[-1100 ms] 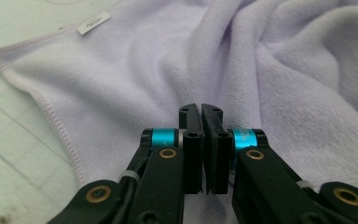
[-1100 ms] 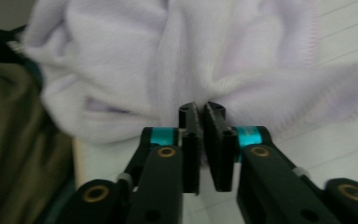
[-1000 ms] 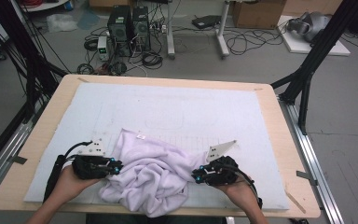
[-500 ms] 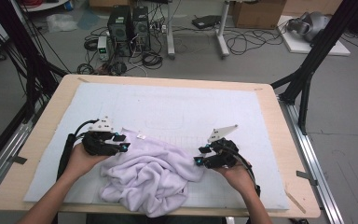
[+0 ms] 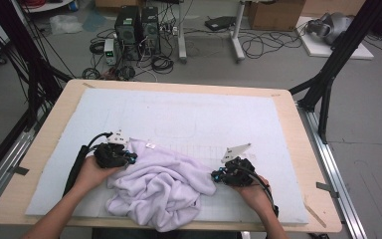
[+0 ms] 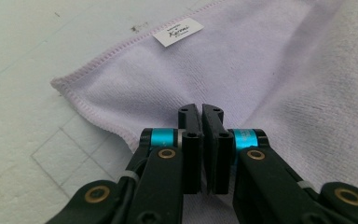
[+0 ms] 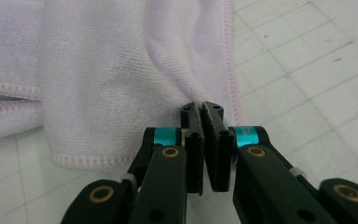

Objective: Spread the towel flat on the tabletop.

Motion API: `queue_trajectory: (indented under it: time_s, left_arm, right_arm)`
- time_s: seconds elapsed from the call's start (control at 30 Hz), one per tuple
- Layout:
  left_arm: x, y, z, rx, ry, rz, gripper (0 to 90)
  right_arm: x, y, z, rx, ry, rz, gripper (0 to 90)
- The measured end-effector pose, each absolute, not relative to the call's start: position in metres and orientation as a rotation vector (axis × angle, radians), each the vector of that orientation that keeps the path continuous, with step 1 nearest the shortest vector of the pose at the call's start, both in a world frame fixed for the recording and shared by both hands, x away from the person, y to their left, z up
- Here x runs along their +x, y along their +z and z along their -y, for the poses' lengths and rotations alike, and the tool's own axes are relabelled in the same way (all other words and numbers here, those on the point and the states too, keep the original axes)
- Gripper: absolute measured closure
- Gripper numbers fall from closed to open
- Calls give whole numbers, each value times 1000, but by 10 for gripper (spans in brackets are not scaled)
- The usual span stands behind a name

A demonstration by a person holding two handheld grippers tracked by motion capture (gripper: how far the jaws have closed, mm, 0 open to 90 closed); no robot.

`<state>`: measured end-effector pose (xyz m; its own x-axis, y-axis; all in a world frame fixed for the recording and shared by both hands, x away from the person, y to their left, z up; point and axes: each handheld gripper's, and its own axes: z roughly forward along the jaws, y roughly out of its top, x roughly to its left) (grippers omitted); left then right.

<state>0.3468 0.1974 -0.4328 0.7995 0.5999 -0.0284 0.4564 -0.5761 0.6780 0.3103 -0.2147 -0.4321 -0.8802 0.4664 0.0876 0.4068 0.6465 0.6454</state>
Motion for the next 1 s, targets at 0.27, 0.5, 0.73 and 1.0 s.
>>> queue_trajectory:
  time_s: [0.27,0.5,0.73,1.0]
  left_arm:
    - [350,-415,-199,2190,293,-793,872]
    - [374,-381,-188,2098,366,-805,874]
    - [430,-319,-183,1930,556,-853,855]
    - [445,-361,-191,2016,399,-938,606]
  right_arm:
    - [326,-407,231,775,1142,-2676,878]
    - [370,-367,233,776,1071,-2628,882]
    - [440,-292,243,831,1049,-2401,866]
    - [459,-333,230,934,1102,-2425,624]
